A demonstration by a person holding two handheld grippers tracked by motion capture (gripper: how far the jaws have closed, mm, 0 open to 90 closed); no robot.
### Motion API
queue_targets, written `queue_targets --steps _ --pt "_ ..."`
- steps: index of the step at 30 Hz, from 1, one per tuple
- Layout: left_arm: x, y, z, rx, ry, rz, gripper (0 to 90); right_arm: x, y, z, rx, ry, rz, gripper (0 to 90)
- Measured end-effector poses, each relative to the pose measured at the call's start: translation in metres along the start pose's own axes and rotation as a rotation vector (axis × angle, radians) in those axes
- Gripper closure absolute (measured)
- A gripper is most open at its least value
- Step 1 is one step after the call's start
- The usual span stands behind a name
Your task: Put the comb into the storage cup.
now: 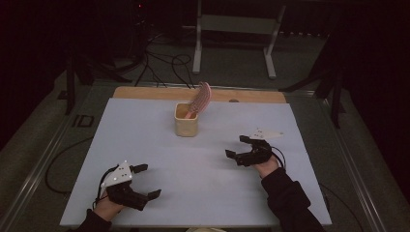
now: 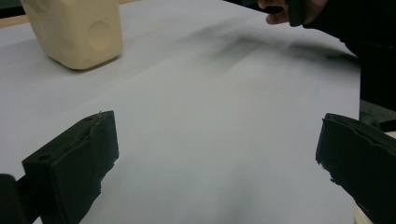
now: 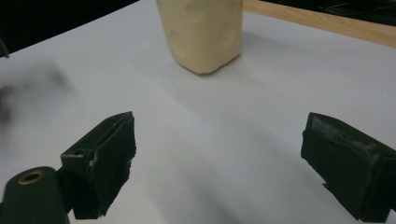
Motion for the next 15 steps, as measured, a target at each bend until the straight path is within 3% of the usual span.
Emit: queue_targets --steps 15 --pt "0.000 0.000 0.000 -0.005 -0.001 -0.002 0.1 -0.009 -0.037 0.025 -0.047 0.006 0.038 10.0"
Point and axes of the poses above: each handheld gripper's, and its own axes: z roughly backward along the jaws, y roughly out of its top, x roughly to its right, the point moved 6 cm from there along -z, roughly forward along the jaws, and after that the axes turned 5 degrees about -z, right-handed, at the moved point
